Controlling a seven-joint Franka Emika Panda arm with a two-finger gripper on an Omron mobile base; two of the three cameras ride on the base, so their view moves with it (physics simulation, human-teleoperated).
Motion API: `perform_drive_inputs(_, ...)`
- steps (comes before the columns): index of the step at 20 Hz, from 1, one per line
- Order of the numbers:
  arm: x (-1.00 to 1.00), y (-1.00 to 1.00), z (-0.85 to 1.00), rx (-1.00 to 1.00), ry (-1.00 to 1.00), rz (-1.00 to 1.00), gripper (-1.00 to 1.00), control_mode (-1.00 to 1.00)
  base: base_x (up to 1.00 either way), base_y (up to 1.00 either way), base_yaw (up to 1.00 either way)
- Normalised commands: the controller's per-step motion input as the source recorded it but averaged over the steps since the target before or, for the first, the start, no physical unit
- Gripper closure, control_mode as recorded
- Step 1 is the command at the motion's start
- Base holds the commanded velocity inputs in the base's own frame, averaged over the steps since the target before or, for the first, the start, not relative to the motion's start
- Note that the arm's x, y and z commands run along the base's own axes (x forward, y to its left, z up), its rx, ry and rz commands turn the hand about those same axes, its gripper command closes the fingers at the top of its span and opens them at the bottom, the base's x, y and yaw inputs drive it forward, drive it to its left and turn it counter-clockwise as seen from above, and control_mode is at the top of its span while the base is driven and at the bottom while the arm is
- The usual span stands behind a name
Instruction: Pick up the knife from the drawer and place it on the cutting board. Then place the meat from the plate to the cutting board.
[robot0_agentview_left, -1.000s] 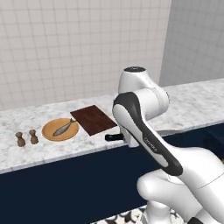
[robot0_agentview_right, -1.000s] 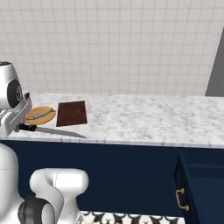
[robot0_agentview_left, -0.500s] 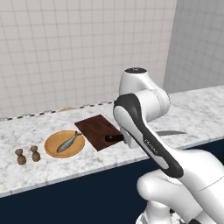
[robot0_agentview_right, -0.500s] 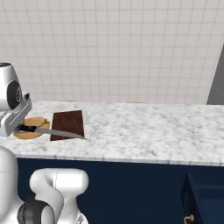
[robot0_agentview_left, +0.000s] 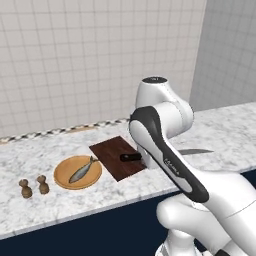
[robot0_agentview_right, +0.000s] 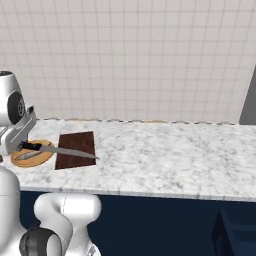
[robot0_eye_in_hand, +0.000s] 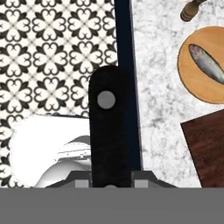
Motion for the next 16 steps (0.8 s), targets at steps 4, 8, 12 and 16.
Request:
perform_drive_inputs(4,0.36,0.28,-0.01,0.0,0.02,0.07,1.0,-1.0,0.11,0.06,0.0)
perform_drive_inputs(8,1.0,0.29,-0.46,0.0,0.05,0.22,1.0,-1.0,0.0,0.0,0.0)
perform_drive_inputs(12,1.0,0.0,-0.87,-0.12,0.15,0.57,1.0,-1.0,0.0,0.0,0.0)
perform_drive_inputs(16,0.8,0.0,-0.97,-0.25,0.19,0.58,1.0,-1.0,0.0,0.0,0.0)
